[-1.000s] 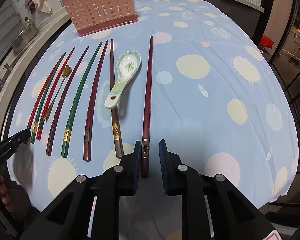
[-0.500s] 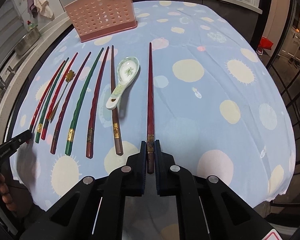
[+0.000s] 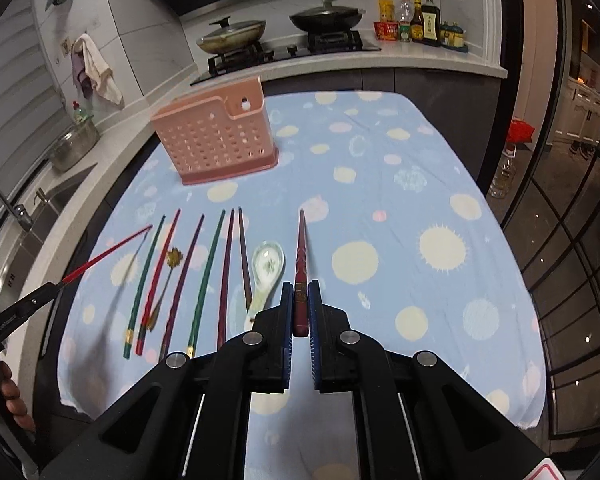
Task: Organize utensils
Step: 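Lift both chopsticks and carry them over the pink holder with both tools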
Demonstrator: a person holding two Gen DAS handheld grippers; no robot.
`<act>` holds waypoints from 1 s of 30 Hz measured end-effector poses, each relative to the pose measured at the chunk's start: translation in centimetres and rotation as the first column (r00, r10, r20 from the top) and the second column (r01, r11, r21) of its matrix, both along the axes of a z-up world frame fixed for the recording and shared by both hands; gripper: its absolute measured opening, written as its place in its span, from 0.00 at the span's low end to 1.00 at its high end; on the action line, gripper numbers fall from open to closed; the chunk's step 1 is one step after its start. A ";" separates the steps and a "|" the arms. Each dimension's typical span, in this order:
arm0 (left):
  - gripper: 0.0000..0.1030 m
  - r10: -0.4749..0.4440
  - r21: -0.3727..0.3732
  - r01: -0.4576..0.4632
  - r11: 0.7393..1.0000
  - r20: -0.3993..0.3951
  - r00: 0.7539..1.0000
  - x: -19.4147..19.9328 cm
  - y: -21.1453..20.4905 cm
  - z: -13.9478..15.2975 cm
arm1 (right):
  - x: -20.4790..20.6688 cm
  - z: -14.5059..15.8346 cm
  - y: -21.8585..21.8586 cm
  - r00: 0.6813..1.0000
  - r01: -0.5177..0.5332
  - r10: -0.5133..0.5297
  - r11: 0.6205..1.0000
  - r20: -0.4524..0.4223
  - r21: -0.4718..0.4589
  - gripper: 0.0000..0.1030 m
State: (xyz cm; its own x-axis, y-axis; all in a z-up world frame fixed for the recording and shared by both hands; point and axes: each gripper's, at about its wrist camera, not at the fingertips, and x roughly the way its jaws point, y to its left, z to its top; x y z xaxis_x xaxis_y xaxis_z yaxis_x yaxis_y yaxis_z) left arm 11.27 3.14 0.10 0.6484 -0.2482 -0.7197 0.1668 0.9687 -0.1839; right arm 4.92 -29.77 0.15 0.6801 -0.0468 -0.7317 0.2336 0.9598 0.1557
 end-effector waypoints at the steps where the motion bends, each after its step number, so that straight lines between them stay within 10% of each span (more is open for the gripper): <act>1: 0.07 0.003 -0.004 -0.003 1.000 0.022 1.000 0.4 0.0 0.9 | 0.4 0.9 -0.2 1.000 -0.002 0.002 1.000 0.022 -0.005 0.07; 15: 0.07 0.018 -0.049 -0.006 0.999 0.245 0.969 9.6 -1.5 10.6 | 8.9 9.9 -3.6 0.972 0.005 -0.003 1.000 0.236 -0.005 0.07; 30: 0.07 -0.015 -0.102 0.074 0.992 0.488 0.872 16.7 -6.7 22.5 | 19.3 18.4 -2.7 0.899 -0.041 0.035 0.999 0.436 0.005 0.07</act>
